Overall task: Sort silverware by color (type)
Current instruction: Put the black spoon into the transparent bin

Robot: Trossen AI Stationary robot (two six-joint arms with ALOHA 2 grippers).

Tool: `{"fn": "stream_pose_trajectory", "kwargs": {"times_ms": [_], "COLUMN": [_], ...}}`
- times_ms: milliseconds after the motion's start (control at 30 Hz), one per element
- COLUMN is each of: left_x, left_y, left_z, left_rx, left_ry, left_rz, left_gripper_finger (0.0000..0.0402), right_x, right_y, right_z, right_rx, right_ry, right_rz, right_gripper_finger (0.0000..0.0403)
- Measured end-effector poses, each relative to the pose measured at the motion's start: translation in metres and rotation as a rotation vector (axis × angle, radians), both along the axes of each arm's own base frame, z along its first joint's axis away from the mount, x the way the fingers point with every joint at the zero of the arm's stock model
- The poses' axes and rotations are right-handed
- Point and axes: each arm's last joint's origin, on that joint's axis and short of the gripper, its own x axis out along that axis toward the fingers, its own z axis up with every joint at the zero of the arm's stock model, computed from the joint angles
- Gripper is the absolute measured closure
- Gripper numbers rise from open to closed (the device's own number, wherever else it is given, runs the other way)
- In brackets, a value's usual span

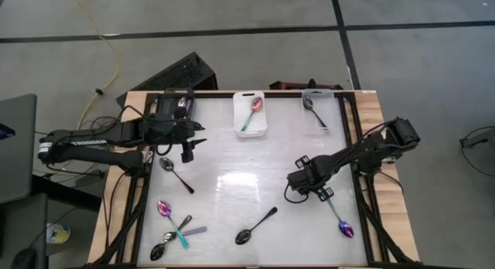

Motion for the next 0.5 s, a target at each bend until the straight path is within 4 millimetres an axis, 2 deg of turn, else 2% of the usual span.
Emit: {"fn": "stream_pose_trajectory", "kwargs": {"times_ms": [133, 200, 367, 500], "left_x": [0.004, 0.007, 0.013, 0.018], "left_y": [0.0, 0.001, 0.002, 0.002], "left_z": [-0.002, -0.001, 0.0, 0.001], "left_rx": [-0.011, -0.006, 0.032, 0.057], "left_ry": [0.008, -0.011, -0.031, -0.052], "left_rz": [-0.014, -0.015, -0.031, -0.039], "left_gripper_finger": [0.0235, 0.0235, 0.0235, 0.0235], "right_x": [0.003, 0.007, 0.011, 0.002], "right_y": [0.002, 0.001, -0.008, -0.031], "right_z": [0.008, 0.019, 0.085, 0.146], "right_rx": [0.039, 0.056, 0.041, -0.04], "right_ry": [-0.017, -0.05, -0.203, -0.42], "right_rz": [0.0, -0.013, -0.118, -0.334], "right_gripper_finger": [0.0375, 0.0383, 0.0378, 0.0383]}}
